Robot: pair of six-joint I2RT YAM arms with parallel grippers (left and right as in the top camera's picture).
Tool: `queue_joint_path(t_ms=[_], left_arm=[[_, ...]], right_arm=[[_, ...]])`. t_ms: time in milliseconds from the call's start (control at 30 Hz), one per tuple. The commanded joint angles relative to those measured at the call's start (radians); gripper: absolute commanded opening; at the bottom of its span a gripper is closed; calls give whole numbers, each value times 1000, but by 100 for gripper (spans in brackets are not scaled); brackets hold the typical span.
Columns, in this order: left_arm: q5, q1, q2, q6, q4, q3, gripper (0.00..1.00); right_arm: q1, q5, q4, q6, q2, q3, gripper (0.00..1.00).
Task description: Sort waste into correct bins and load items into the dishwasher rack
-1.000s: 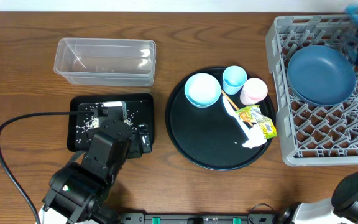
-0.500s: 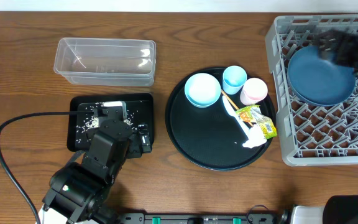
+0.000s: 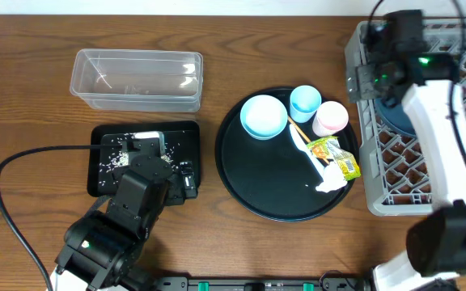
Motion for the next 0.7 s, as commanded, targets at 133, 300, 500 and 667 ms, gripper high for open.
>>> queue_joint_path(t_ms=[133, 300, 500, 667], left_arm=[[-16, 3, -1, 6, -1, 14, 98], [-16, 3, -1, 6, -1, 14, 98], [-16, 3, -1, 6, -1, 14, 98], [-16, 3, -1, 6, -1, 14, 98]], right_arm=[[0, 85, -43, 79, 105, 5, 76], [-2, 70, -43, 102, 115, 5, 45], [-4, 49, -51, 103, 116, 5, 17], [-17, 49, -59, 123, 116, 5, 17]])
